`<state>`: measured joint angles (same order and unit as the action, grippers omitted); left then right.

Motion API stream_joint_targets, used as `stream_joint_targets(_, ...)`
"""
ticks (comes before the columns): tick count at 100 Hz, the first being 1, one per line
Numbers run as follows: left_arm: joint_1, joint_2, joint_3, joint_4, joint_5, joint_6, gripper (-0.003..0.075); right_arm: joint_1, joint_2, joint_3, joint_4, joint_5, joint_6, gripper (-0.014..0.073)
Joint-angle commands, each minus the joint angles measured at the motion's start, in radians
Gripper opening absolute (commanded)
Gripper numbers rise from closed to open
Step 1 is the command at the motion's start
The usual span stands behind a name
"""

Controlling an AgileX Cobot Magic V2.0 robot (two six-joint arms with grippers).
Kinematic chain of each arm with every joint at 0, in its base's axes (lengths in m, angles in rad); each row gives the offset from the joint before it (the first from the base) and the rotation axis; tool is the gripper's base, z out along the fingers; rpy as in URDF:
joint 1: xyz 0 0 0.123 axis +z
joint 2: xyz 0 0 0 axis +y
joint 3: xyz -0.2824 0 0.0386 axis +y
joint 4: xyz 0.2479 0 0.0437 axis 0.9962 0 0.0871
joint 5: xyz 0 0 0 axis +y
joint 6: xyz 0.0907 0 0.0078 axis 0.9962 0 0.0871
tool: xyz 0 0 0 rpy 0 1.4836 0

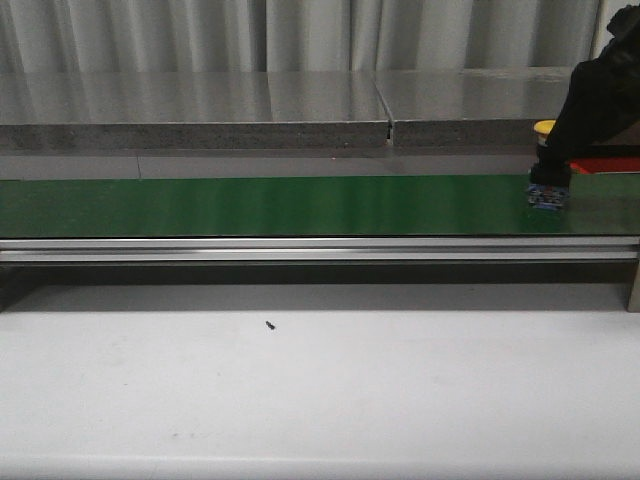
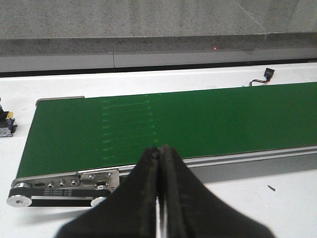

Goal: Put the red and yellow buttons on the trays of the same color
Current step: 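Grasp the yellow button at the belt's far end with the right gripper, then place the yellow button into the yellow tray and release it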

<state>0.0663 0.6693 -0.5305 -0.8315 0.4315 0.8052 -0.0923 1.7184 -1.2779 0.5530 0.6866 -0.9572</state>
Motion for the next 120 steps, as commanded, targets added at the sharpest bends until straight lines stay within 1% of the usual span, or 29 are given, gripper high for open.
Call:
stream_joint_targets(1, -0.010, -0.003, -0.027, -0.035, -0.050, -0.001, -0.0019, 0.000, -0.029, -0.024, 0.041, -0.057, -0.014, 0.0500)
stream_joint_targets(13, -0.010, -0.003, -0.027, -0.035, -0.050, -0.001, -0.0019, 0.000, -0.002, -0.024, 0.046, -0.067, -0.014, 0.0492)
stream_joint_targets(18, -0.010, -0.003, -0.027, -0.035, -0.050, -0.001, -0.0019, 0.000, 0.005, -0.024, 0.054, -0.068, -0.014, 0.0466)
stream_joint_targets(25, -0.010, -0.003, -0.027, -0.035, -0.050, -0.001, -0.0019, 0.000, 0.008, -0.024, 0.058, -0.068, -0.014, 0.0388)
stream_joint_targets(35, -0.010, -0.003, -0.027, -0.035, -0.050, -0.001, -0.0019, -0.001, 0.008, -0.024, 0.058, -0.066, -0.013, 0.0227)
stream_joint_targets(40, -0.010, -0.003, -0.027, -0.035, -0.050, -0.001, -0.0019, -0.003, 0.007, -0.024, 0.058, -0.057, -0.012, 0.0162)
stream_joint_targets(48, -0.010, -0.003, -0.027, -0.035, -0.050, -0.001, -0.0019, -0.008, -0.001, -0.024, 0.058, -0.047, -0.012, 0.0101)
stream_joint_targets(57, -0.010, -0.003, -0.027, -0.035, -0.050, -0.001, -0.0019, -0.022, -0.022, -0.028, 0.057, -0.032, 0.009, 0.0099)
stream_joint_targets(69, -0.010, -0.003, -0.027, -0.035, -0.050, -0.001, -0.0019, -0.069, -0.079, -0.031, 0.057, 0.027, 0.042, 0.0099)
stream_joint_targets(84, -0.010, -0.003, -0.027, -0.035, -0.050, -0.001, -0.0019, -0.179, -0.141, -0.012, 0.058, 0.122, 0.066, 0.0099)
stream_joint_targets(99, -0.010, -0.003, -0.027, -0.035, -0.050, -0.001, -0.0019, -0.320, -0.177, 0.075, 0.069, 0.100, 0.086, 0.0099)
stream_joint_targets(112, -0.010, -0.003, -0.027, -0.035, -0.050, -0.001, -0.0019, -0.456, -0.182, 0.178, 0.142, 0.067, 0.087, 0.0099)
stream_joint_targets(120, -0.010, -0.003, -0.027, -0.035, -0.050, -0.001, -0.0019, -0.507, -0.182, 0.226, 0.177, 0.047, 0.087, 0.0099)
